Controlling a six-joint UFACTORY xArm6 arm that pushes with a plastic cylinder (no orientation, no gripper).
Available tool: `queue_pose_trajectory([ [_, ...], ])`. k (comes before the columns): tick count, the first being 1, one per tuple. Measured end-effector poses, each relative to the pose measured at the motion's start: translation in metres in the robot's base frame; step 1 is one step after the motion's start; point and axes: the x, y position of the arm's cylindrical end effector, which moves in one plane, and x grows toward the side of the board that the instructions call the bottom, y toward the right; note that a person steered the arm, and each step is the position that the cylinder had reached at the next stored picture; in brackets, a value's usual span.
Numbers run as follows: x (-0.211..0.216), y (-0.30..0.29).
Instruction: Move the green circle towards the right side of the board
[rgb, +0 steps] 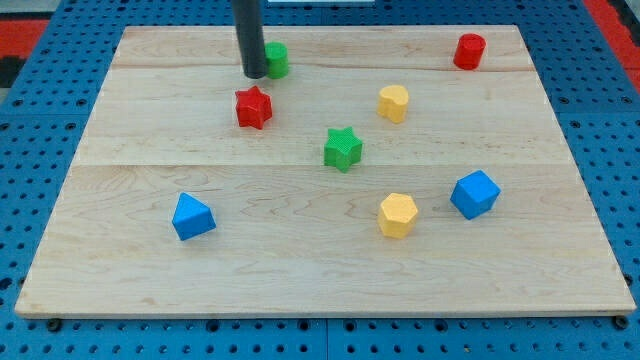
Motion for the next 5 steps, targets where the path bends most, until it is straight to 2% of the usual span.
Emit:
queue_pose_trajectory([
  [2,-0.027,-0.066],
  [3,-0.028,-0.049],
  [5,-0.030,0.038],
])
